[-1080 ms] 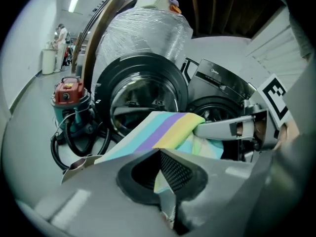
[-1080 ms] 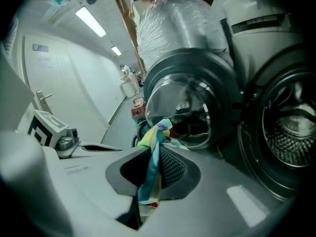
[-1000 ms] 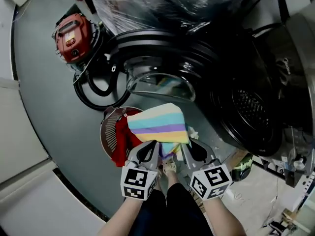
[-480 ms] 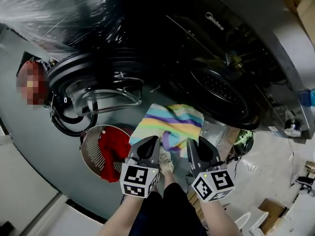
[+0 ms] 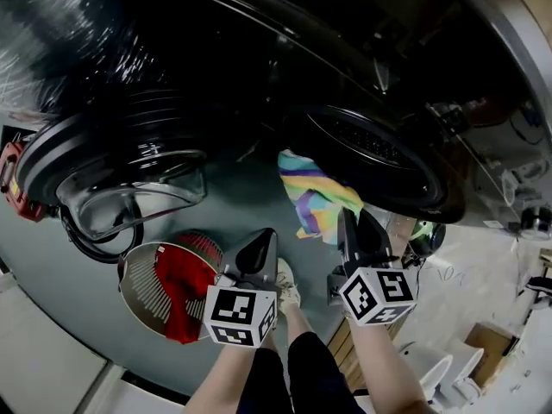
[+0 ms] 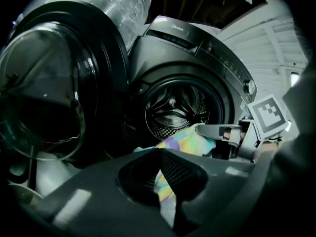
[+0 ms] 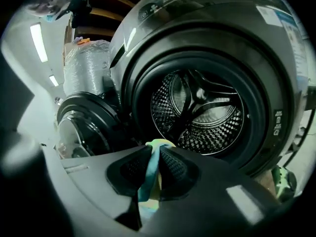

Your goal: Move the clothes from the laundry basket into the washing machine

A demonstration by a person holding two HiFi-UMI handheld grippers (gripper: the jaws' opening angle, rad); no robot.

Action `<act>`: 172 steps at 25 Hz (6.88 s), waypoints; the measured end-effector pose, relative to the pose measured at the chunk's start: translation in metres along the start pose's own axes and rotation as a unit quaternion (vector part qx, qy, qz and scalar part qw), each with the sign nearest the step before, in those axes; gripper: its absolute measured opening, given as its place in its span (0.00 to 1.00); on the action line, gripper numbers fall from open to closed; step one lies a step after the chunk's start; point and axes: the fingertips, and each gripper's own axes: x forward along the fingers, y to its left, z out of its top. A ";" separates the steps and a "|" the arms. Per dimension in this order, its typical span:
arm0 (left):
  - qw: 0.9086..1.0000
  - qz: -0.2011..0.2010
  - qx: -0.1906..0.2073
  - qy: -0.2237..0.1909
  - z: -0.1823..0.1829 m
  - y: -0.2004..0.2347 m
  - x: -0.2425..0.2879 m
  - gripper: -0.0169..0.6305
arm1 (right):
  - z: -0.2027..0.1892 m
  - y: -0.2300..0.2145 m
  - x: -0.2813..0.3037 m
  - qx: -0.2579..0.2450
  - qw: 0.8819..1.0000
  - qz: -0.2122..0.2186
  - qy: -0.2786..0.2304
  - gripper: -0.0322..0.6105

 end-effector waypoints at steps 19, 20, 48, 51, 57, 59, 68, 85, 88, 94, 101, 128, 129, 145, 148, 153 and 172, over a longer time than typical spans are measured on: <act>0.998 -0.020 0.006 -0.053 -0.014 0.035 0.097 0.03 | 0.017 -0.071 0.137 -0.122 0.987 -0.074 -0.068 0.15; 0.998 -0.021 0.006 -0.051 -0.015 0.035 0.098 0.03 | 0.023 -0.072 0.139 -0.137 0.985 -0.075 -0.075 0.15; 0.998 -0.033 0.010 -0.058 -0.015 0.033 0.093 0.03 | 0.009 -0.089 0.154 -0.083 0.994 -0.075 0.011 0.70; 0.998 -0.030 0.004 -0.051 -0.025 0.033 0.087 0.03 | -0.053 -0.076 0.118 -0.059 0.995 -0.057 0.055 0.70; 0.999 -0.024 -0.001 -0.033 -0.058 0.038 0.081 0.03 | -0.190 -0.114 0.112 0.042 0.980 -0.106 0.166 0.88; 0.999 -0.022 -0.006 -0.031 -0.068 0.039 0.083 0.03 | -0.202 -0.119 0.133 0.049 0.979 -0.112 0.166 0.94; 0.999 -0.001 -0.009 -0.045 -0.088 0.050 0.083 0.03 | -0.200 -0.123 0.177 0.021 0.972 -0.179 0.153 0.68; 0.998 0.001 -0.012 -0.064 -0.054 0.039 0.078 0.03 | -0.056 -0.085 0.119 -0.068 0.992 -0.101 -0.012 0.19; 0.998 -0.006 -0.009 -0.069 -0.045 0.033 0.080 0.03 | -0.032 -0.090 0.130 -0.077 0.991 -0.105 -0.033 0.19; 0.997 -0.013 -0.005 -0.077 -0.038 0.028 0.080 0.03 | 0.025 -0.104 0.145 -0.062 0.985 -0.131 -0.097 0.19; 0.997 -0.014 -0.008 -0.070 -0.042 0.028 0.079 0.03 | 0.076 -0.116 0.164 -0.060 0.980 -0.145 -0.121 0.26; 0.976 0.169 -0.096 -0.098 -0.055 0.122 -0.106 0.03 | -0.094 0.180 0.036 -0.096 0.948 0.289 0.096 0.10; 0.971 0.191 -0.109 -0.098 -0.064 0.132 -0.120 0.03 | -0.107 0.201 0.028 -0.107 0.934 0.321 0.115 0.10; 0.842 0.439 -0.311 -0.042 -0.274 0.203 -0.279 0.33 | -0.284 0.345 -0.057 -0.207 0.791 0.498 0.290 0.10; 0.804 0.482 -0.346 -0.035 -0.306 0.203 -0.303 0.41 | -0.304 0.352 -0.073 -0.218 0.770 0.516 0.306 0.10; 0.755 0.519 -0.400 -0.028 -0.349 0.201 -0.322 0.54 | -0.330 0.359 -0.089 -0.247 0.739 0.536 0.326 0.10; 0.746 0.466 -0.475 -0.016 -0.385 0.189 -0.308 0.18 | -0.332 0.351 -0.095 -0.247 0.727 0.534 0.354 0.10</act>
